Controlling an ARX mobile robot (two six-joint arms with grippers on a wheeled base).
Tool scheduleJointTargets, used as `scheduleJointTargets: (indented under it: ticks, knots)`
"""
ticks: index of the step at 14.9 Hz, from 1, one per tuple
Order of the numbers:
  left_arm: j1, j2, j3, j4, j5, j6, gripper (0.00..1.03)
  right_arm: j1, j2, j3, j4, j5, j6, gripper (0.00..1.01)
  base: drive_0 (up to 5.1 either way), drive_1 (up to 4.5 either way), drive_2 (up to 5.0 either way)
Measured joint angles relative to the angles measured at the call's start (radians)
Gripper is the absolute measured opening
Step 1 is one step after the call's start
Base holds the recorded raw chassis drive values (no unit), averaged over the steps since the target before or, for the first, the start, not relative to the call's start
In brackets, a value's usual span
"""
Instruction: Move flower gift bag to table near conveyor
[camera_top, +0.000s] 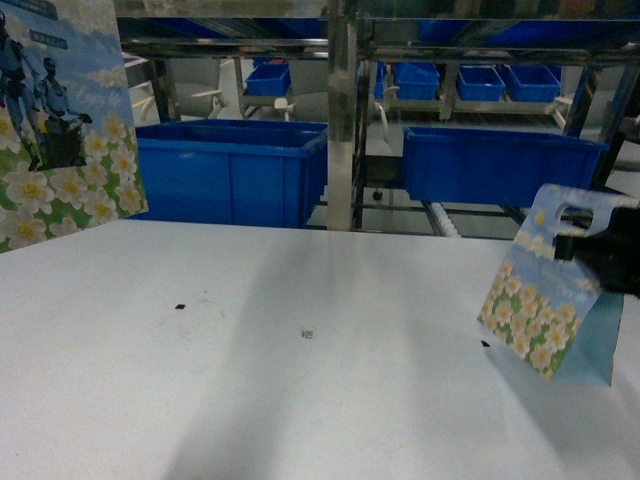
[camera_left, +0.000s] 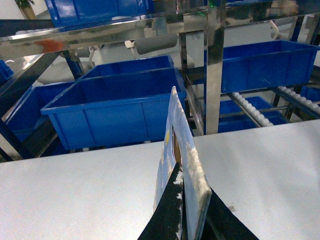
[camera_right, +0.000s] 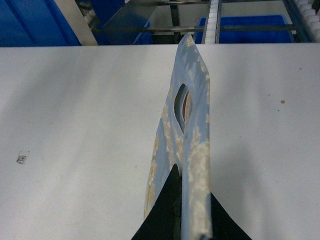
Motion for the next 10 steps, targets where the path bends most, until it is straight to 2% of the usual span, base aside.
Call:
scheduleJointTargets:
  ticks: [5, 7, 8, 9, 10]
  knots:
    - [-0.001, 0.000, 0.000, 0.000, 0.000, 0.000, 0.02, 0.010, 0.135, 0.070, 0.069, 0.016, -0.028, 0.02, 0.0, 0.00, 0.0]
    - [-0.001, 0.000, 0.000, 0.000, 0.000, 0.000, 0.02, 0.017, 0.150, 0.064, 0.111, 0.010, -0.035, 0.02, 0.0, 0.00, 0.0]
    - [-0.001, 0.000, 0.000, 0.001, 0.000, 0.000, 0.02, 0.016, 0.156, 0.055, 0.110, -0.019, -0.040, 0.02, 0.0, 0.00, 0.0]
    - [-0.001, 0.000, 0.000, 0.000, 0.000, 0.000, 0.02, 0.023, 0.156, 0.053, 0.097, -0.019, -0.042, 0.12, 0.0, 0.00, 0.0]
    - [-0.001, 0.000, 0.000, 0.000, 0.000, 0.000, 0.02, 0.023, 0.165, 0.048, 0.090, -0.019, -0.042, 0.28, 0.0, 0.00, 0.0]
